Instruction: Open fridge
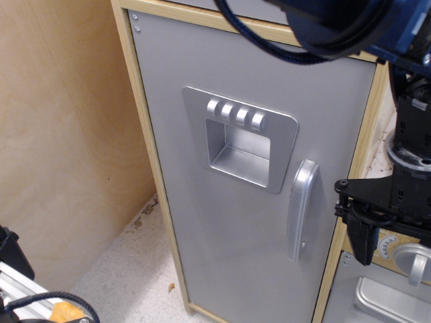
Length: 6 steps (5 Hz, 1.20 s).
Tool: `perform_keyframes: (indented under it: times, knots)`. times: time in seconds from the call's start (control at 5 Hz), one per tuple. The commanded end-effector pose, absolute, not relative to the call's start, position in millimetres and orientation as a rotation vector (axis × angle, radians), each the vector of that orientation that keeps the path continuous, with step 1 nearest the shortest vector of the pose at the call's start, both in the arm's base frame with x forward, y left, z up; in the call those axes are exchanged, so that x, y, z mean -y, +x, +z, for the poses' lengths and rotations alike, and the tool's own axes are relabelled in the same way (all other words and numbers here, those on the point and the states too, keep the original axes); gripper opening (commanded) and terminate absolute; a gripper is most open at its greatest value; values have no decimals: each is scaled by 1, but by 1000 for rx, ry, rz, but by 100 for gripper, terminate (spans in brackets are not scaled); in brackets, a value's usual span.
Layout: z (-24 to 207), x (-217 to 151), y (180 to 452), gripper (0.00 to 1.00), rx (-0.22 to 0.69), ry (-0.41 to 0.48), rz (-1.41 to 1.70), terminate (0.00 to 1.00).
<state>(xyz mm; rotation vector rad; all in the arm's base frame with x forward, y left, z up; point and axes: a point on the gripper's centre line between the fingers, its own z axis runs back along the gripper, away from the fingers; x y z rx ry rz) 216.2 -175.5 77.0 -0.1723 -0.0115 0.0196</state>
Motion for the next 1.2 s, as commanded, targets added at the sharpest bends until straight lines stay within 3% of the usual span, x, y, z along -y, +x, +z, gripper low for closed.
perform_keyframes:
  times: [0.0,0.4,1.0]
  knots:
    - [77,176,216,100,11,-172,20,0]
    - [51,131,205,100,39,-140,139,0]
    - [25,72,261,100,229,-106,-11,0]
